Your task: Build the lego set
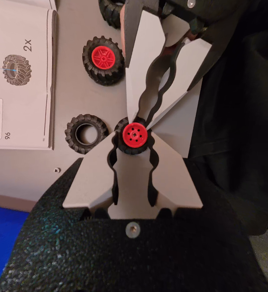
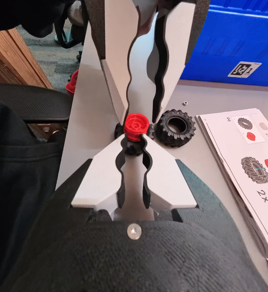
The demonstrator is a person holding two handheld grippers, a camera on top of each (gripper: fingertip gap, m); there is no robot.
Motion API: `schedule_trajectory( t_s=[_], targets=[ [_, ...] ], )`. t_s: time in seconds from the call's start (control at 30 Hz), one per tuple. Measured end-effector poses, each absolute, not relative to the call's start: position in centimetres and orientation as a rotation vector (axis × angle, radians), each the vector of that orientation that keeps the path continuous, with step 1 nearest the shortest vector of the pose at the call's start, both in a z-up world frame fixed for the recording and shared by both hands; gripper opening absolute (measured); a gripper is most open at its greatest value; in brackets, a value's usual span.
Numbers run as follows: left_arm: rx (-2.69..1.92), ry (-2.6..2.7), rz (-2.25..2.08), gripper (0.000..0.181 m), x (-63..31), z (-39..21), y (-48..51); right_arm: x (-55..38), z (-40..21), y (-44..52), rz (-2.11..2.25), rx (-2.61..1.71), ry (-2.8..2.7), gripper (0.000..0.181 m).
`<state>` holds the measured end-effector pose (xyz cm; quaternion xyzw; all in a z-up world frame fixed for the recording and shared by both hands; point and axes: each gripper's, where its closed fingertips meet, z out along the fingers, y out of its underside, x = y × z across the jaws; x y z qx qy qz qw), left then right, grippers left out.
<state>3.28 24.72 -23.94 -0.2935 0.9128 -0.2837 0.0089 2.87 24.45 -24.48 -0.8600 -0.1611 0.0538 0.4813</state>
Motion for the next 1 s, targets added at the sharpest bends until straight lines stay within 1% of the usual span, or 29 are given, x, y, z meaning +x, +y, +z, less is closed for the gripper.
schedule_trajectory(
  t_s=[0.03,0.1,0.37,0.43,0.5,0.63,0.77,0.87,1.0],
  targets=[
    [-0.896,2.865,-0.865,0.035,3.1,-24.0,24.6,2.8,-24.5,24.6,0.125,-2.095,-0.384,0.015],
    [-0.871,2.86,-0.81,0.029,3.2,-24.3,24.7,2.8,-24.4,24.7,0.113,-2.093,-0.378,0.015],
    [-0.843,2.835,-0.646,0.029,3.2,-24.4,25.1,2.7,-24.4,24.9,0.031,-2.131,-0.453,0.015],
    [-0.833,2.833,-0.576,0.029,3.3,-24.5,25.0,3.0,-24.3,24.7,0.086,-2.135,-0.414,0.012],
    [-0.837,2.842,-0.518,0.029,3.2,-24.5,25.1,3.2,-23.6,24.4,0.146,-2.087,-0.396,0.0],
    [-0.866,2.864,-0.505,0.029,3.3,-24.6,25.1,4.2,-21.6,24.4,0.013,-1.958,-0.458,0.0],
    [-0.855,2.872,-0.509,0.029,3.3,-24.7,25.1,3.1,-21.8,25.1,-0.102,-1.916,-0.648,0.0],
    [-0.869,2.863,-0.545,0.029,3.3,-24.7,25.0,3.0,-23.2,25.6,-0.206,-1.954,-0.788,0.0],
    [-0.861,2.846,-0.55,0.029,3.3,-24.8,24.9,3.2,-23.6,26.2,-0.264,-1.991,-0.829,0.0]
  ],
)
